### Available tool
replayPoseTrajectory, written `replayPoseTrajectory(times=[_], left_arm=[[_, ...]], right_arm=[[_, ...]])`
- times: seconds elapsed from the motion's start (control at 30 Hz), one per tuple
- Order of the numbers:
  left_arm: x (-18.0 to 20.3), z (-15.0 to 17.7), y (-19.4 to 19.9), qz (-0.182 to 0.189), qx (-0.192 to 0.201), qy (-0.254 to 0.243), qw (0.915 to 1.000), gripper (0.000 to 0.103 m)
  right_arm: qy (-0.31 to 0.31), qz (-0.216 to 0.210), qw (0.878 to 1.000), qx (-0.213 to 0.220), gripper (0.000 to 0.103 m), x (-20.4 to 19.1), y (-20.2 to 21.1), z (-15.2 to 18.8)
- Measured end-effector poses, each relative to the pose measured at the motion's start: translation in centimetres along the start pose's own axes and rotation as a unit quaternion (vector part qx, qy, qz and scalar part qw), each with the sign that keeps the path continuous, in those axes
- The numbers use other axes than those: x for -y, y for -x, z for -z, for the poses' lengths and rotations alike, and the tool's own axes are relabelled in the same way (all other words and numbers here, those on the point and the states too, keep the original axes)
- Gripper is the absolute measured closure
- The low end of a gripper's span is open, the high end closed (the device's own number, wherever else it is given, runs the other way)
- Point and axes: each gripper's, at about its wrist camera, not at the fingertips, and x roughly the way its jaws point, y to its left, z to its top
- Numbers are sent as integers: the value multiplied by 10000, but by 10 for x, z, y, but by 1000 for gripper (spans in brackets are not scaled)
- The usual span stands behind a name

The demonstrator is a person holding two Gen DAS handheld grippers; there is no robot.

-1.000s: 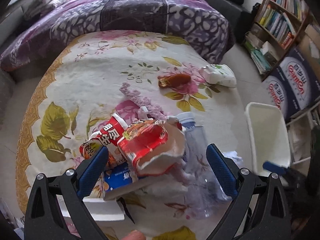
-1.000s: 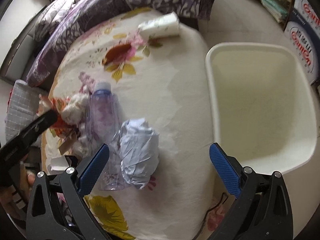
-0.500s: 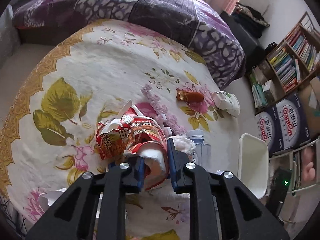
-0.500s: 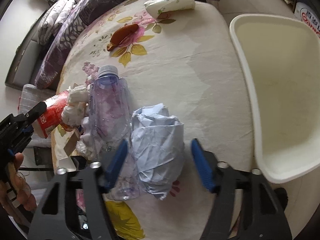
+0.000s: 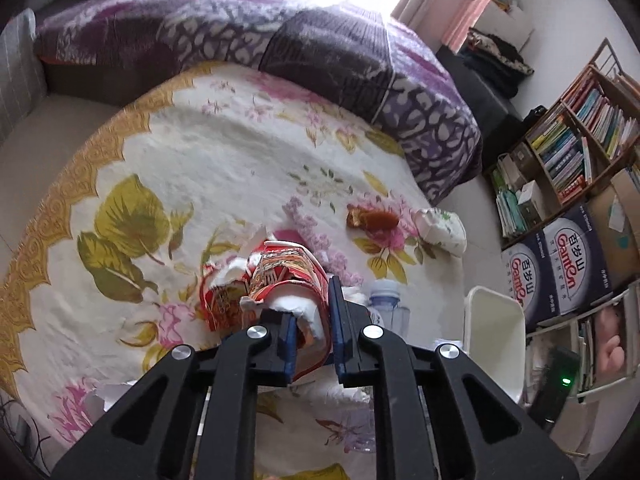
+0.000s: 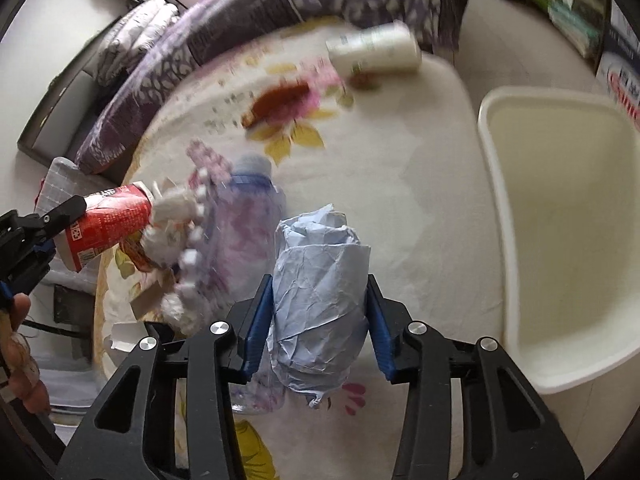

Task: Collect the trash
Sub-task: 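Carry the blue bag into the white bin and open the right gripper while the left carries the red cup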

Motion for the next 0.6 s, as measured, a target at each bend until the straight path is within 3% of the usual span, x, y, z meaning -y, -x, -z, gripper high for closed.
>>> replayPoseTrajectory(times=[0.3, 0.6], left_arm=[[25, 2, 21, -202, 705, -181, 9971, 89], [63, 17, 27, -359, 1274, -477, 9901, 89]], right_arm=[[410, 416, 9912, 1191, 61, -6, 49, -12], [351, 1018, 9744, 1972, 61, 15, 88, -17]])
